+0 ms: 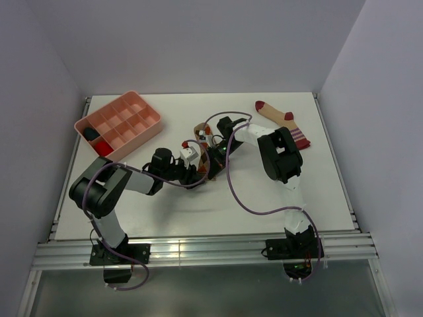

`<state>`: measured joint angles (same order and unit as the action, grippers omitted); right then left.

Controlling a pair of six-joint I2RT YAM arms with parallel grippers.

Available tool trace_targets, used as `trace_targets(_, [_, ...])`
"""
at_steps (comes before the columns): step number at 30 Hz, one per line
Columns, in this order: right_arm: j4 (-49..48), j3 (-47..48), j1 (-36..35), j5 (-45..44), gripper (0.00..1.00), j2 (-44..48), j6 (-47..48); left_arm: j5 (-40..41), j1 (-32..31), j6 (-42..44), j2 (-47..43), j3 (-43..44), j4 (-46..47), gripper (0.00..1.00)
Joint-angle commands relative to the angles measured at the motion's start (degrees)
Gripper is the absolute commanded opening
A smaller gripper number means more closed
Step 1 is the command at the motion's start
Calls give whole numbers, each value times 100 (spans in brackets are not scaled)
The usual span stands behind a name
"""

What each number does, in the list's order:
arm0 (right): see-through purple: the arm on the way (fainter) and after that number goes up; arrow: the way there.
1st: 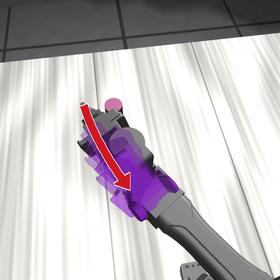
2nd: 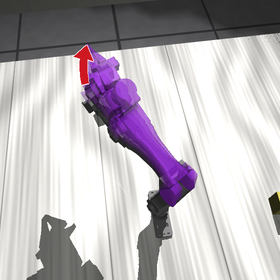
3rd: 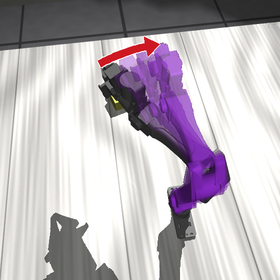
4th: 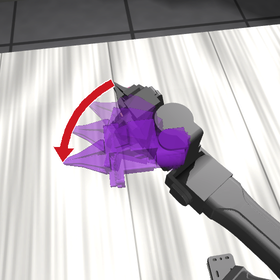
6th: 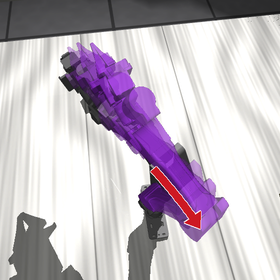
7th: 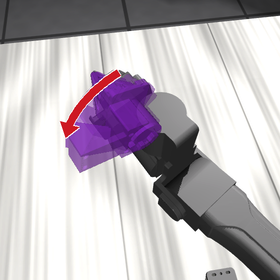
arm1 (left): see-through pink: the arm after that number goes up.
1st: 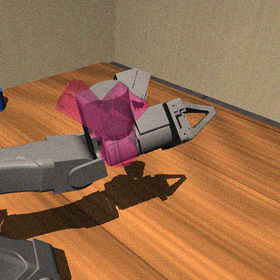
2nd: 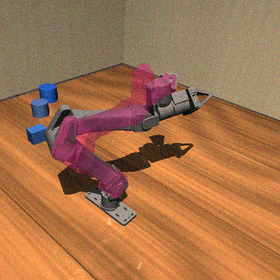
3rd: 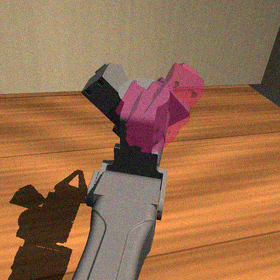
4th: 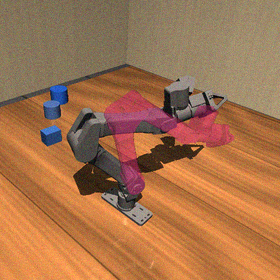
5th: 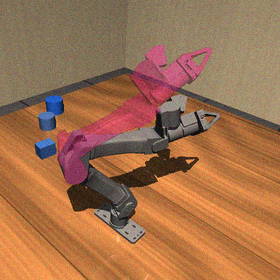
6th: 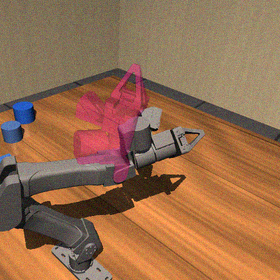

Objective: Roll the socks
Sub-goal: Roll the sock at the center of the board.

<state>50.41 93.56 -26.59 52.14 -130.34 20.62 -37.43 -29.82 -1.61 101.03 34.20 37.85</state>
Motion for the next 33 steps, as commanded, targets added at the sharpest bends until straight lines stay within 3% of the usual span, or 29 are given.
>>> trace_targets(1, [92, 57, 22, -327, 0, -105, 38, -168, -6, -138, -40, -115, 294, 53])
trace_targets(7, [48, 40, 22, -345, 0, -88, 3, -142, -32, -165, 57, -89, 312, 49])
trace_targets(10, [48, 31, 31, -345, 0, -88, -5, -45, -50, -173, 109, -80, 250, 40])
trace_targets(13, [13, -4, 22, -336, 0, -18, -14, 34, -67, -252, 75, -97, 285, 30])
trace_targets(17, [-75, -109, 22, -336, 0, 158, -58, 96, -67, -244, 4, -1, 66, 1])
trace_targets(23, [-767, -600, 13, -415, 2, 806, -321, -124, -15, -760, 153, 579, -733, 0])
trace_targets(26, [-1234, -1100, 13, -590, 9, 1247, -567, -379, 134, -1191, 267, 878, -1041, 0])
trace_targets(33, [-3262, -2552, 13, -1170, 37, 2855, -1376, -256, 345, -1659, 321, 1589, -2166, 0])
